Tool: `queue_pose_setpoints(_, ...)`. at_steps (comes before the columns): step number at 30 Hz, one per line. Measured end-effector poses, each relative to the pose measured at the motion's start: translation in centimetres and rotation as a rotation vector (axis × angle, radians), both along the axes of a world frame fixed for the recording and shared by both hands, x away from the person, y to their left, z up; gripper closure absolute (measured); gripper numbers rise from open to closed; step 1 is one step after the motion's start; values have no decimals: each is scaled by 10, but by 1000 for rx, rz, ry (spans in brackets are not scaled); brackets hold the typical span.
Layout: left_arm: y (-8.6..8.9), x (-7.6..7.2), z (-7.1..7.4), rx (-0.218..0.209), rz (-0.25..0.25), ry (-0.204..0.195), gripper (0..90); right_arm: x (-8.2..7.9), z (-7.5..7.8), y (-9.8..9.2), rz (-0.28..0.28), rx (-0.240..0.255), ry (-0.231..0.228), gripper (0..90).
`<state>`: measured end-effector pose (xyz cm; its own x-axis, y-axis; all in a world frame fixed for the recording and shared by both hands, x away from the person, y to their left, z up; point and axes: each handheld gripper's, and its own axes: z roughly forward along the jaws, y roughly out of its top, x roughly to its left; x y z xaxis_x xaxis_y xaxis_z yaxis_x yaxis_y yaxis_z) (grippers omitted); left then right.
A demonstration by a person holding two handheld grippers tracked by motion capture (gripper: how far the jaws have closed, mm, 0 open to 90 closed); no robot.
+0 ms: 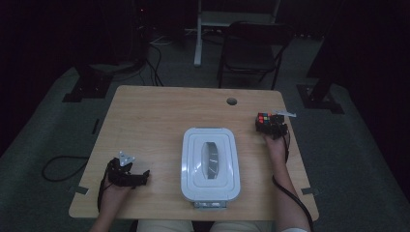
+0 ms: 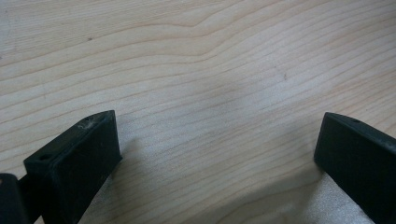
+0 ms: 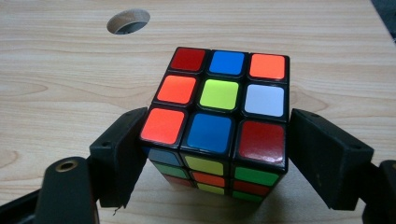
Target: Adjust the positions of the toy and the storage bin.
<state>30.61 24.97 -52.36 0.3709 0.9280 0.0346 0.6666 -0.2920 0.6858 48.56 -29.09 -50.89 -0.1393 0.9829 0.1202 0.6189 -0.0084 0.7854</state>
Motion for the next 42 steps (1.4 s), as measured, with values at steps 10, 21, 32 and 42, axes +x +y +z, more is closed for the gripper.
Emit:
queue_pose_setpoints(10,1,2,0,-15,-1,11,10,-1,3,4,10,-69,9,338)
queue_pose_setpoints(21,1,2,0,-15,-6,10,10,-15,11,0,15,-40,-5,341)
queue_pose_setpoints(32,1,2,0,-16,-8,9,10,-44,30,-3,63,-47,-71,341)
queue_pose_setpoints(42,1,3,0,-19,-9,11,10,-96,39,-12,118,-50,-103,341)
